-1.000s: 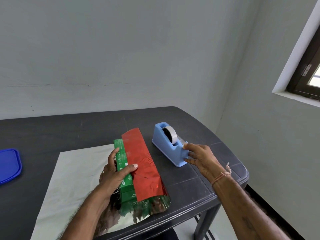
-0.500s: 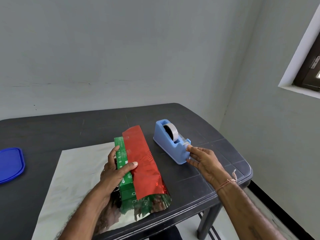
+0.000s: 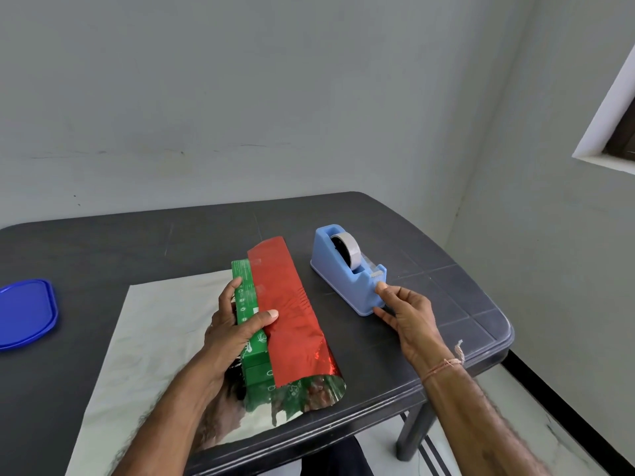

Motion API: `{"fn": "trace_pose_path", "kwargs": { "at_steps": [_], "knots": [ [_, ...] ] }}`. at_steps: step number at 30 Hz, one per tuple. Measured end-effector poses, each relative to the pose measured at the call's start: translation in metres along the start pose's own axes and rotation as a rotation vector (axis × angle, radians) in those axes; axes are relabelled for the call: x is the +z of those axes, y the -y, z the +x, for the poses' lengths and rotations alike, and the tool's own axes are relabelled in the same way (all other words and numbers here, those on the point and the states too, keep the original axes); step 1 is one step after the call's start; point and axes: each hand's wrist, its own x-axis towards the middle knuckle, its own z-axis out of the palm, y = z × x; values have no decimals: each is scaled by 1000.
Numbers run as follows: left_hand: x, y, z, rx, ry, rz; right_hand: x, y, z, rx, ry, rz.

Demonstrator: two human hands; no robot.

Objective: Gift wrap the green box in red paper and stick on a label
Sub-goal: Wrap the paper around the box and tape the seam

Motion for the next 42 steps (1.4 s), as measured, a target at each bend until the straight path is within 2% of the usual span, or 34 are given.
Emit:
{"fn": "trace_pose_path", "kwargs": {
  "at_steps": [8,11,15,18,20,22,26,28,42],
  "knots": [
    [-1,2,1,-17,6,-3,4,-5,6,40,-86,-57],
    [0,0,-1,-21,7,-18,2,-15,6,-12,-187,-204],
    [2,-6,-7,-22,-2,-18,-9,-15,-8,71,-195,-97],
    [4,-9,-8,-24,-12,-10,-11,-14,-40,-67,-177,-120],
    [2,-11,-11,-25,-27,-6,1,-9,-61,-235,-82,-177],
    [1,-9,-10,-30,-18,-3,19,3,-73,-337,91,-222],
    [1,-15,-14,-21,12,-45,58,19,-73,-344,393,-318],
    [2,-21,-20,18,29,-107,70,18,-69,-326,480,-391],
    [-3,-21,-50,162,37,-30,74,17,-64,-273,564,-518]
  ]
}}
